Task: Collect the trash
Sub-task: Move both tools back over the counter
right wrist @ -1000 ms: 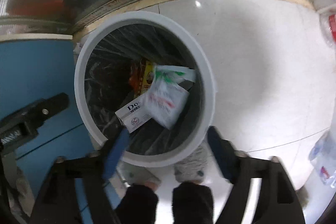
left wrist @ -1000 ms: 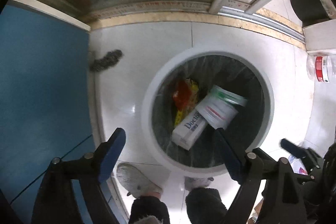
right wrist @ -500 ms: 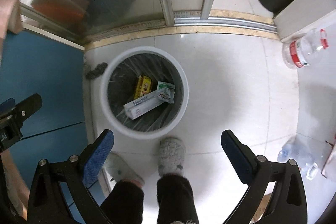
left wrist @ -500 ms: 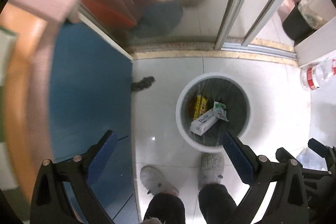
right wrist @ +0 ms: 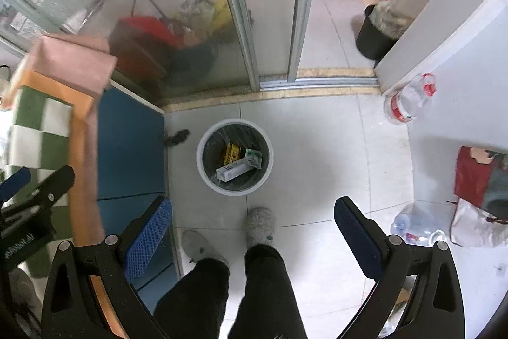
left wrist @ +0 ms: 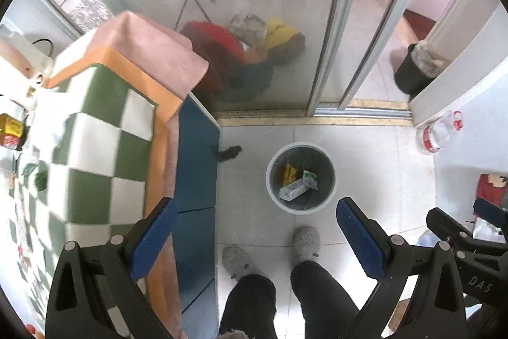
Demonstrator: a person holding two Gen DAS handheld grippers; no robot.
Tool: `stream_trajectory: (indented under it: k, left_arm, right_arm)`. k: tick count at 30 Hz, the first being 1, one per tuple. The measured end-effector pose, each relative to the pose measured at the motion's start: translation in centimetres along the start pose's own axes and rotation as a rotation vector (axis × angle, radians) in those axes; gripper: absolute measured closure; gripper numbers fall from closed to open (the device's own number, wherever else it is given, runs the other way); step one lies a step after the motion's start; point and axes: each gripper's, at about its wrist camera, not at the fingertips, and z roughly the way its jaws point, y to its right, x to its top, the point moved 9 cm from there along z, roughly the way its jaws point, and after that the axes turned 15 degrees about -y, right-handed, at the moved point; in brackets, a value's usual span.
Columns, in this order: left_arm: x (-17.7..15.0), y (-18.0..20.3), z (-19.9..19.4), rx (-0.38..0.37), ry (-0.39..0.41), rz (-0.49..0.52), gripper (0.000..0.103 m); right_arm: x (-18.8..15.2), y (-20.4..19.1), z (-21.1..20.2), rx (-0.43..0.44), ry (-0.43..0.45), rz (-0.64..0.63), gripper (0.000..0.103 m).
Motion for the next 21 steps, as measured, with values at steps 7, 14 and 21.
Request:
stream_trajectory:
  k: [7, 14, 21]
  left_arm:
    - [-2.1, -2.5, -5.4, -0.043, 0.037, -0.069, 0.001]
    - [-2.4, -10.3, -9.3, -0.073, 0.102, -0.230, 0.000]
    - [-7.8, -28.1, -11.1, -0.004, 0.150, -0.551, 0.001]
  right_arm:
    - [-1.9, -0.9, -7.4, 0.001, 0.061, -0.028, 0.000]
    - [-1.8, -6.8, -11.9, 0.056, 0.092, -0.090, 0.000]
    - [-2.6, -22.9, -14.1, 0.101, 0.102, -0.350, 0.000]
